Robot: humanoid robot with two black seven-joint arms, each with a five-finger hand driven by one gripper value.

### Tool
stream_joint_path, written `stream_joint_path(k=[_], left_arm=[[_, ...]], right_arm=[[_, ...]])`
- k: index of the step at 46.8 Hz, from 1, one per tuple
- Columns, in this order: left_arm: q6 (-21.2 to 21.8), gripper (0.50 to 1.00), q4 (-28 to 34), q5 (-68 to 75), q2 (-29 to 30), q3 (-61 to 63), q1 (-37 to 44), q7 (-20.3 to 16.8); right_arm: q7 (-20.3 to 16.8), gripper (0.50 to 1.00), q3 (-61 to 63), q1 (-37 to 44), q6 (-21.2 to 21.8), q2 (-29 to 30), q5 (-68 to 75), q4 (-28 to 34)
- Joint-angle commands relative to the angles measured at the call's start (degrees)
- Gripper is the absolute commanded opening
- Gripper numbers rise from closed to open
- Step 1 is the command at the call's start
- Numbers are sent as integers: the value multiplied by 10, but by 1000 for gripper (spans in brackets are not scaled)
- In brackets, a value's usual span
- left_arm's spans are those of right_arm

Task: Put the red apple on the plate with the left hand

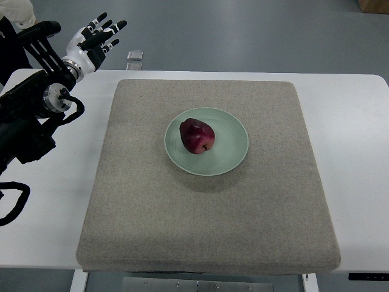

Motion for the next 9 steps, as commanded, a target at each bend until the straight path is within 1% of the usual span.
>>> stream_joint_path(k=[1, 9], left_arm=[[1, 994, 0, -1, 0, -1, 0, 0], [4, 994, -1, -2, 0, -3, 0, 0]], right_arm=[[0, 964, 0, 0, 6, 0, -1, 5], [6, 964, -1, -2, 7, 0, -3, 11]])
